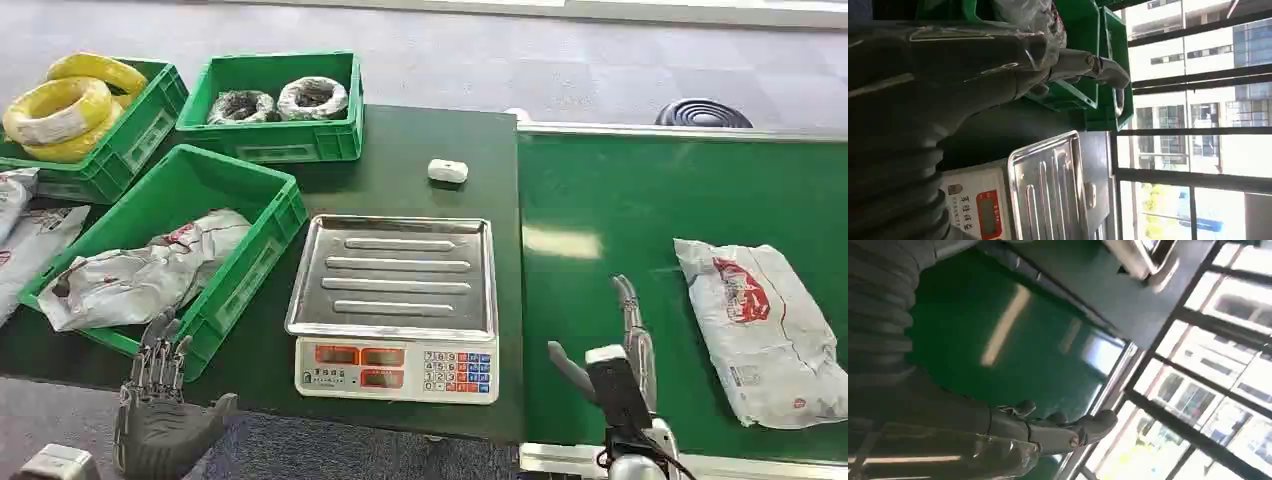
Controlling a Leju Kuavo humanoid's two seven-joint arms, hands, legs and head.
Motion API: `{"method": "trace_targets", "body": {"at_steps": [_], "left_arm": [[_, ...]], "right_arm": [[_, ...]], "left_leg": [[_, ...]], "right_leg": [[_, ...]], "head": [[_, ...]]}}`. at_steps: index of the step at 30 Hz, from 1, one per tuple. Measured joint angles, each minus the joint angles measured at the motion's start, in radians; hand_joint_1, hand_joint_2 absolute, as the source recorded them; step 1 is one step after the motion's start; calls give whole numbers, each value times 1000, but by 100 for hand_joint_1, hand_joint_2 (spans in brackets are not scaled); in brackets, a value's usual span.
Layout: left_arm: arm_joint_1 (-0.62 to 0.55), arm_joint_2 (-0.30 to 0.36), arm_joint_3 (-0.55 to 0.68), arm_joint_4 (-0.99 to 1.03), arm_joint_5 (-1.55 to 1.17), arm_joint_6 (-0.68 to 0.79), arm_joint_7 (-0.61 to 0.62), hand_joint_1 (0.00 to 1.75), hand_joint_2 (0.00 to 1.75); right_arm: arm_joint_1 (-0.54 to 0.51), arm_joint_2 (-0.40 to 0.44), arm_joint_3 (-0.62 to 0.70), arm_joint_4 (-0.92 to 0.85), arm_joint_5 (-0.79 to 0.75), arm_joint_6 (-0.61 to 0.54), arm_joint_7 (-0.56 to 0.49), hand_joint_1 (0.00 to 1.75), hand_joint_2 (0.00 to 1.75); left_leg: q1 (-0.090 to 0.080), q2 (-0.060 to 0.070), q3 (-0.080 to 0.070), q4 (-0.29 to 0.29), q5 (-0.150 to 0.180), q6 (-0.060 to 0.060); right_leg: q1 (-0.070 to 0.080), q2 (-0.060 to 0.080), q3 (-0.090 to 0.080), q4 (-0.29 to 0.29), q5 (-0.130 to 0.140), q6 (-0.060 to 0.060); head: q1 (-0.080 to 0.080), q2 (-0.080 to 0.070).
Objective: Moved the parcel from conveyor to table for the left to box.
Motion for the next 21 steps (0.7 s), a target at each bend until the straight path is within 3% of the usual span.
{"method": "trace_targets", "body": {"at_steps": [5,10,13,14,15,16,21], "left_arm": [[1,-17,24,-15,-13,-51,11,0,175],[-5,-17,21,-25,-23,-51,11,0,175],[-15,-17,15,-25,-27,-36,14,0,175],[-17,-17,14,-25,-31,-27,14,0,175],[-18,-17,12,-25,-32,-18,14,0,175],[-19,-17,12,-25,-35,-7,14,0,175],[-18,-18,6,-29,-42,22,14,0,175]], "right_arm": [[-147,-69,-84,126,323,-21,269,0,175],[-387,-207,-150,515,631,22,558,0,175],[-496,-275,-157,719,684,73,644,0,175],[-521,-290,-157,774,687,88,657,23,175],[-540,-302,-158,818,689,98,668,159,175],[-558,-311,-158,857,692,110,678,175,175],[-610,-330,-158,979,694,140,709,175,175]], "left_leg": [[0,0,1,0,1,1],[-1,0,3,2,1,2],[-1,-2,2,2,1,2],[-1,-2,2,1,1,2],[-1,-2,1,1,1,2],[-1,-2,1,1,1,2],[-1,-2,0,1,1,2]], "right_leg": [[0,0,2,0,1,0],[-2,0,3,0,2,2],[-2,-2,2,0,2,2],[-1,-2,2,0,2,2],[-1,-2,2,0,2,2],[-1,-2,1,0,2,2],[-1,-2,0,0,2,2]], "head": [[0,0],[0,0],[0,0],[0,0],[0,0],[0,0],[0,0]]}}
